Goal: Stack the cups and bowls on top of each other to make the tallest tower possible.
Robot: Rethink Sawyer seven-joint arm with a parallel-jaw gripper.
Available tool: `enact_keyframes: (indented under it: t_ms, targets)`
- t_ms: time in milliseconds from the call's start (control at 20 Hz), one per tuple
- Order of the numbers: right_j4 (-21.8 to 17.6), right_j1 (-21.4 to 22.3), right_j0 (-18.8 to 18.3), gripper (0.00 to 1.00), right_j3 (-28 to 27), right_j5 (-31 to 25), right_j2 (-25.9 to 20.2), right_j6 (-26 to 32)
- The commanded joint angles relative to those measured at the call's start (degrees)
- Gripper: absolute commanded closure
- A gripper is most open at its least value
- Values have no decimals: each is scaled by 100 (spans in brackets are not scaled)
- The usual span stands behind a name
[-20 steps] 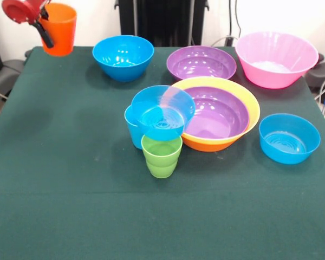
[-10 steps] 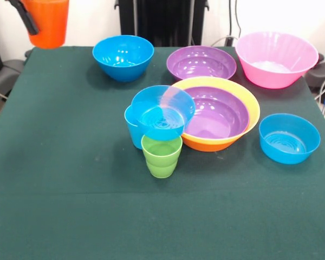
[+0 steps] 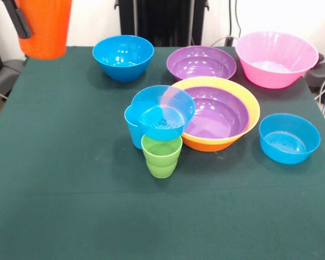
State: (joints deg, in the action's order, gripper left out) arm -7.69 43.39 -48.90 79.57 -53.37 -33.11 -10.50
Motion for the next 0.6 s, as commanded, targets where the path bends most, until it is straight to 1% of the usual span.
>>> enact_keyframes:
  t_ms: [50, 100, 200, 300, 400, 450, 500, 550, 600]
  targets:
    - [129, -1008, 999, 100, -1244, -866, 808, -2845]
    - [91, -1127, 1148, 100, -1418, -986, 937, -2988]
    - [155, -1265, 1314, 100, -1544, -1085, 1067, -3225]
    - [255, -1326, 1443, 100, -1612, -1221, 1125, -3411]
    - [260, -1425, 1575, 100, -1756, -1439, 1173, -3575]
    - [222, -1470, 1631, 100, -1804, -1498, 1194, -3613]
    - [59, -1576, 1729, 100, -1969, -1566, 1259, -3600]
    - [4, -1650, 1807, 100, -2110, -1726, 1325, -3755]
    - [-11, -1666, 1829, 100, -2095, -1664, 1330, -3795]
